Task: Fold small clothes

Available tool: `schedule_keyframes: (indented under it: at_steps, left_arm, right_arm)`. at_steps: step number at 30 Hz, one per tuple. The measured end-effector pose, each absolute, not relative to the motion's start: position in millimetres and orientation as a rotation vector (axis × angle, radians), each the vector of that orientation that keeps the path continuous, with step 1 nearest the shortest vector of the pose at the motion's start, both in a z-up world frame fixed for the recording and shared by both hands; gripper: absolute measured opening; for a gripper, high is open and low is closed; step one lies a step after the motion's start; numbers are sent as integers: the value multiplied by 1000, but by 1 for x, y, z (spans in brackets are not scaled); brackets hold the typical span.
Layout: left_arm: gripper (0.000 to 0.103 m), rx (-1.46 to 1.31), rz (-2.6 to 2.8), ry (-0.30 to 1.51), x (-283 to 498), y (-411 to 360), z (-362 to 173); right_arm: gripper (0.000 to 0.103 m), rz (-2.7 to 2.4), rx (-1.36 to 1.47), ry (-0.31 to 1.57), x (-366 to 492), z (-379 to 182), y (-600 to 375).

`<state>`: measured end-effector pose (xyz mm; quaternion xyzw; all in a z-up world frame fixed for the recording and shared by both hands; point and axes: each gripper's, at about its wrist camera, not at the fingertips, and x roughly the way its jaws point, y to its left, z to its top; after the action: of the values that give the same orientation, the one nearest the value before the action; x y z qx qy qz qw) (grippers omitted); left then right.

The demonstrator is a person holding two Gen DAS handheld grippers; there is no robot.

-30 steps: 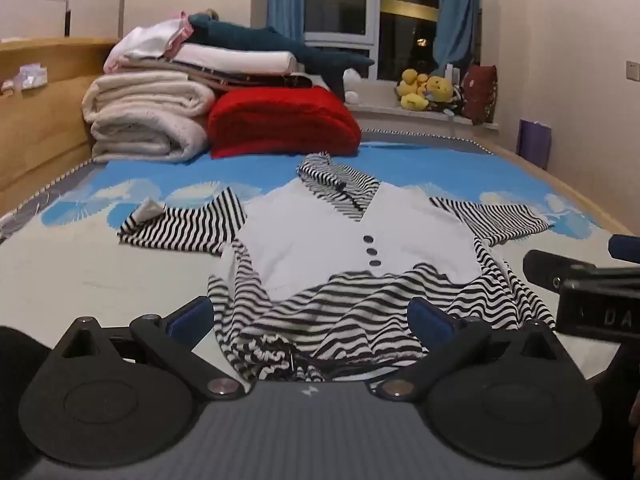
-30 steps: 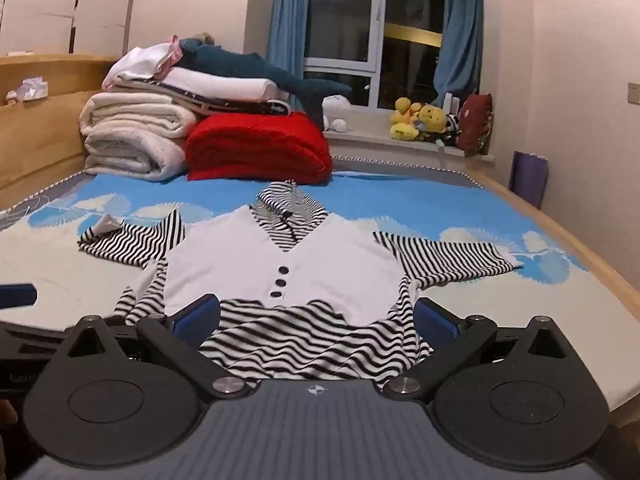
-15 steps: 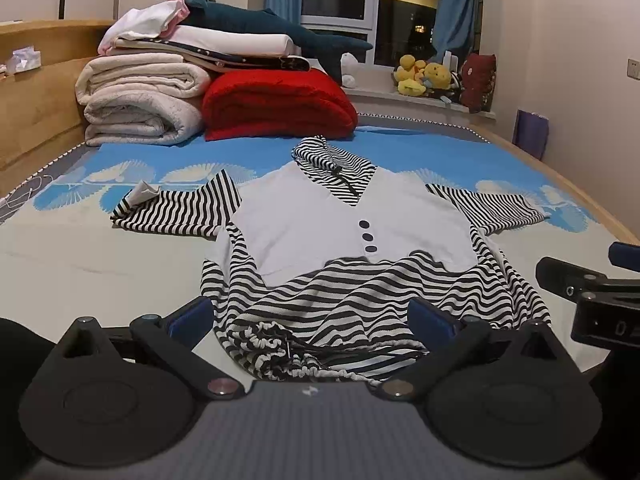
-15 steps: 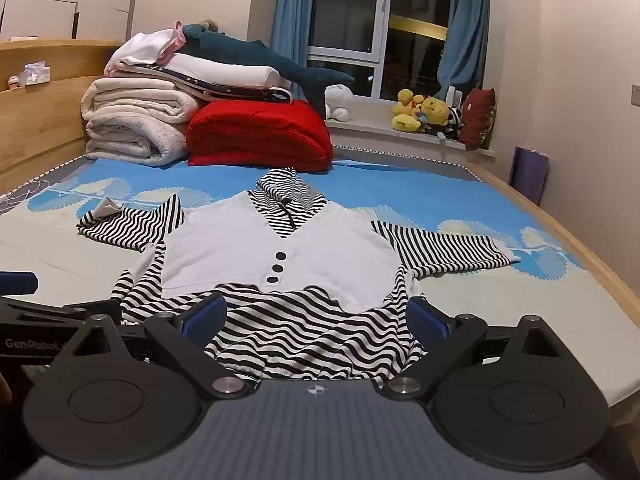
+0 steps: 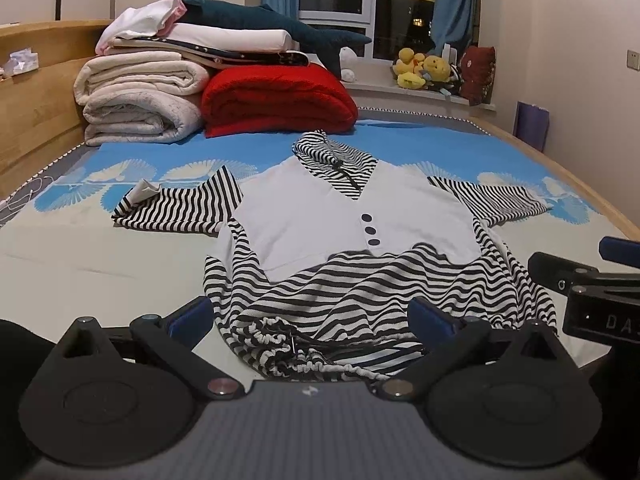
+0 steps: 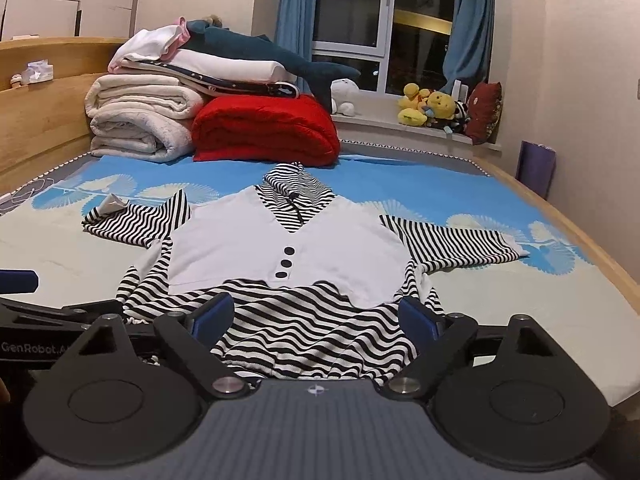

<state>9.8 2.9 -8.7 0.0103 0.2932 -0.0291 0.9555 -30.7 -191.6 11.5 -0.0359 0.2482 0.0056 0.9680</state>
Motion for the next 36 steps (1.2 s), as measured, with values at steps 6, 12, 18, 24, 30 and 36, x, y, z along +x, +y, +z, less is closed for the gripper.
schedule_keyframes:
  at_steps: [6,12,18,24,30,36]
  left_arm:
    - [103,37,-65,594,9,0,-10]
    - [103,31,-65,583,8,2,-6]
    - [103,12,-50,608,14,4,-9]
    - [103,36,-64,598,12,0,-10]
    - [103,37,-67,588,11,0,-8]
    - [103,44,-59,598,14,0,-9]
  right_arm:
    - [89,21,-88,504,-32,11,-192]
    - [89,23,-111,496,-35,13,-190]
    - [89,3,-81,501,-30,12,-195]
    - [89,2,-71,494,-31,12,-197]
    - [89,-10,-69,472,-35,15,-200]
    - [89,1,-44,488,-29,12,-200]
